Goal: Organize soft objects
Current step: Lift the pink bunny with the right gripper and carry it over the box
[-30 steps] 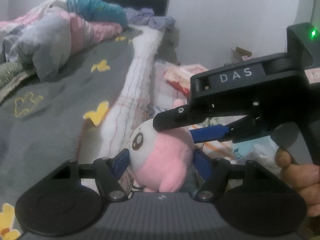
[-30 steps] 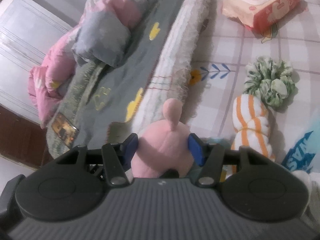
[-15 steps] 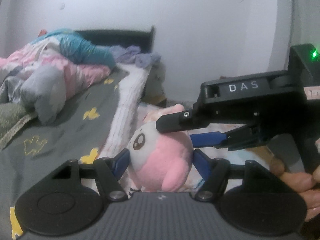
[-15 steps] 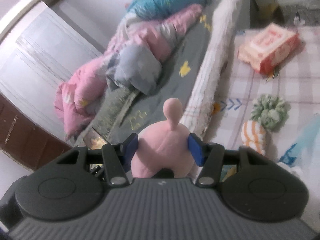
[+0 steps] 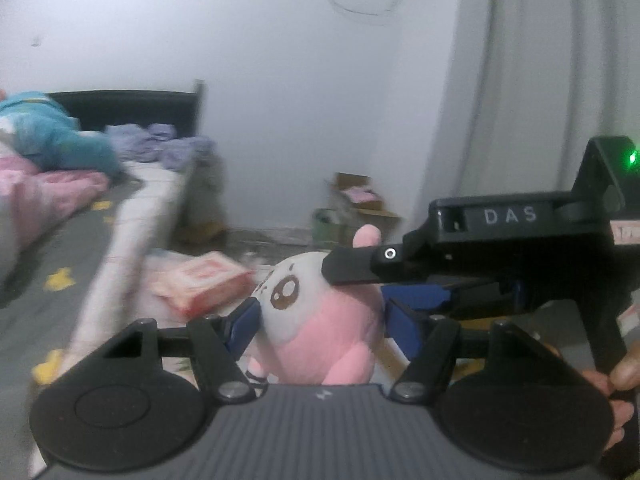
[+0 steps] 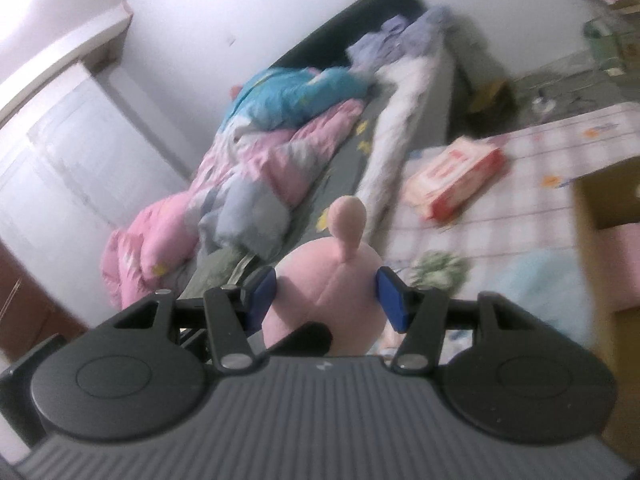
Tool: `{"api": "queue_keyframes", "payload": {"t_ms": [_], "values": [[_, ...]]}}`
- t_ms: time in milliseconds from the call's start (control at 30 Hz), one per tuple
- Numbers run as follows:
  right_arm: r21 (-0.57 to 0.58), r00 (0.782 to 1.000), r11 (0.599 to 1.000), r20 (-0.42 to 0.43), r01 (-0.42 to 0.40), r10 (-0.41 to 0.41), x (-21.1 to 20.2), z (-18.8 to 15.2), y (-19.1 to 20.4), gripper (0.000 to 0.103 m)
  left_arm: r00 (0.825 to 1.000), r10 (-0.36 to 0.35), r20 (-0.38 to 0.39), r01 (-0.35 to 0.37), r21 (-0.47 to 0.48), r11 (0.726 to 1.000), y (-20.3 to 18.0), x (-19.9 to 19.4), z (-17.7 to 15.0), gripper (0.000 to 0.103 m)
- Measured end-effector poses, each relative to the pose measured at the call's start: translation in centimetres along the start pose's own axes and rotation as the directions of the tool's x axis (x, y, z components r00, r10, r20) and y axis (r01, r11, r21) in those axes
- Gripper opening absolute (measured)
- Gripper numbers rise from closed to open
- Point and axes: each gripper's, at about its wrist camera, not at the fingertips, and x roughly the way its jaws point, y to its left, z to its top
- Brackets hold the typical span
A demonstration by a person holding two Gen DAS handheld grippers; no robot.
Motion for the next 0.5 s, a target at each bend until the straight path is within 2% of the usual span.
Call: {"api": "queue_keyframes", "payload": {"t_ms": [200,333,500], "values": [[0.085,0.994,0.993,0.062,0.085,-0.090,-5.6,0.7,-5.9,0.055,0.988,-0.135,-0.079,0.138,0.032,0.990,-4.9,5.4,0.1,0.070],[0.152,0.987,0.980,0.078,0.129,-0.143,-8.3,0.9,-10.7,0.055,0.975,-0.168,-0.142,0.178,0.054,0.983,-7.9,9.2,-0.6,0.070],[0.257,0.986,0.955,0.037,0.149,-0.164,-9.7,0.8,-17.1,0.055,0.953,-0.186,-0.240,0.209,0.072,0.975,-10.2,13.5,-2.2,0.070]]}}
